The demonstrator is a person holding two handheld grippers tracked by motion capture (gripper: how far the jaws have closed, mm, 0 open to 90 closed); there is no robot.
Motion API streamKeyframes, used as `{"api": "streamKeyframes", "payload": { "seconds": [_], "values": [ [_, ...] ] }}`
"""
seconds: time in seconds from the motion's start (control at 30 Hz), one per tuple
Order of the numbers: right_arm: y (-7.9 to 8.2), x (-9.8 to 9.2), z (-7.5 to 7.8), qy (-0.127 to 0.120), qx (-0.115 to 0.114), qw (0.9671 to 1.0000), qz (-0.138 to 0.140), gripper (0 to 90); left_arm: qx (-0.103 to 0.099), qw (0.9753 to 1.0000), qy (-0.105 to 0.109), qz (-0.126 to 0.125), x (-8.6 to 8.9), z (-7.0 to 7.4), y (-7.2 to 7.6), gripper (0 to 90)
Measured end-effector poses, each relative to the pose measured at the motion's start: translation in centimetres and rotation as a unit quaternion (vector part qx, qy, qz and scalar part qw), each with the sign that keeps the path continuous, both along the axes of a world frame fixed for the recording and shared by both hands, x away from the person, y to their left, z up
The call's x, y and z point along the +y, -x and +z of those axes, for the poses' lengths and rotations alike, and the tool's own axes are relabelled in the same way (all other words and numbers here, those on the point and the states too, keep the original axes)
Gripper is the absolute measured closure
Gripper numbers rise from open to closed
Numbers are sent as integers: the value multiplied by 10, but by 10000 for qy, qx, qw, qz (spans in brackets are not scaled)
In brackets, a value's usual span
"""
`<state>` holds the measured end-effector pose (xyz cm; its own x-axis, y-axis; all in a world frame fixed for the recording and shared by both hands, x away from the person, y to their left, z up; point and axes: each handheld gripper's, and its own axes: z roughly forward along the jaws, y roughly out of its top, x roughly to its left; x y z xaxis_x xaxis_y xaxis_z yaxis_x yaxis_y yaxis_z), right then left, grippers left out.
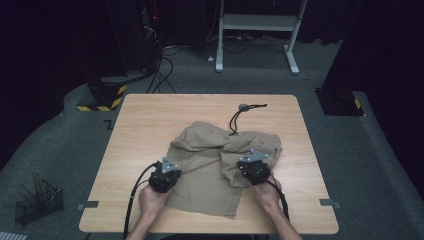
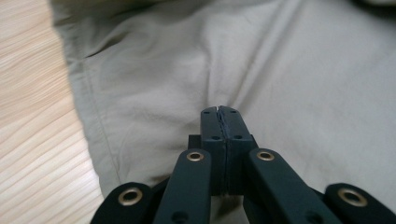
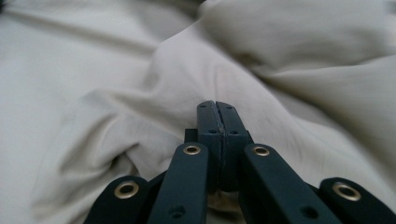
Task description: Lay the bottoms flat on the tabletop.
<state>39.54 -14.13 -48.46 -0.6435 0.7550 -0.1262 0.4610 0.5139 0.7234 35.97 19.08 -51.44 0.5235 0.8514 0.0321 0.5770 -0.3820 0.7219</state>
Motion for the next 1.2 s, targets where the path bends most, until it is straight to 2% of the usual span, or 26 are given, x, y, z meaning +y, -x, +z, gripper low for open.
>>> {"api": "streamKeyframes", "payload": {
  "seconds": [0.07,0.17,0.2,0.23,0.3,0.33,0.4,0.43,0.47,0.5,0.53,0.57,0.63,0.7,0.73,0.77,0.8,0.9,0.93,0.97,1.0,1.03,1.1,1.13,1.17,1.2],
  "values": [
    [-5,-19,14,-184,-164,9993,-289,900,-18,9997,3,232,19,3,2,895],
    [-17,-34,15,-213,-122,9978,-613,898,51,9991,-116,399,32,2,0,893],
    [-17,-34,15,-213,-122,9978,-613,898,51,9991,-116,399,32,2,0,887],
    [-27,-39,6,-254,174,9966,-762,856,-42,9979,-347,544,33,0,2,838],
    [-29,-38,-1,-207,255,9964,-780,753,-182,9973,-274,658,30,4,7,693],
    [-27,-37,-1,-290,252,9963,-772,695,-282,9972,-220,658,27,6,10,638],
    [-16,-36,6,-704,148,9955,-619,596,-417,9979,-71,487,17,10,16,536],
    [-16,-36,6,-704,148,9955,-619,596,-417,9979,-71,487,17,10,16,501],
    [-8,-35,12,-920,90,9944,-513,571,-415,9989,-8,233,9,12,16,501],
    [8,-28,25,-1081,-4,9940,-137,517,-276,9996,-43,-50,-5,12,13,452],
    [8,-28,25,-1081,-4,9940,-137,517,-276,9996,-43,-50,-5,12,13,442],
    [15,-20,27,-1018,44,9947,116,484,-165,9996,-54,-244,-21,8,7,436],
    [18,-9,23,-764,113,9968,220,464,-94,9994,-184,-292,-33,1,1,436],
    [16,0,11,-448,263,9984,241,466,-49,9993,-222,-305,-36,-2,-2,458],
    [12,4,0,-304,415,9984,239,496,-47,9997,-39,-247,-33,-5,-8,476],
    [7,6,-10,-180,534,9983,153,549,-37,9998,15,-179,-30,-6,-11,493],
    [3,9,-19,-40,551,9984,96,597,-38,9999,28,-124,-27,-6,-12,517],
    [-10,15,-28,33,346,9993,138,716,-8,10000,89,11,-20,-6,-18,552],
    [-18,17,-29,99,277,9995,98,740,-65,9999,138,55,-18,-7,-23,573],
    [-18,17,-29,99,277,9995,98,740,-65,9999,138,55,-18,-7,-23,583],
    [-37,23,-30,169,157,9996,-134,765,-194,9996,203,34,-20,-10,-26,621],
    [-44,26,-30,142,189,9995,-226,770,-255,9994,221,39,-21,-11,-28,651],
    [-57,32,-29,134,250,9990,-339,780,-268,9996,113,-3,-25,-10,-29,751],
    [-57,32,-29,134,250,9990,-339,780,-268,9996,113,-3,-25,-10,-29,814],
    [-61,35,-27,106,331,9988,-355,801,-290,9994,-157,-100,-29,-8,-30,868],
    [-61,34,-27,60,349,9988,-348,812,-279,9991,-278,-137,-31,-6,-31,885]
  ]
}}
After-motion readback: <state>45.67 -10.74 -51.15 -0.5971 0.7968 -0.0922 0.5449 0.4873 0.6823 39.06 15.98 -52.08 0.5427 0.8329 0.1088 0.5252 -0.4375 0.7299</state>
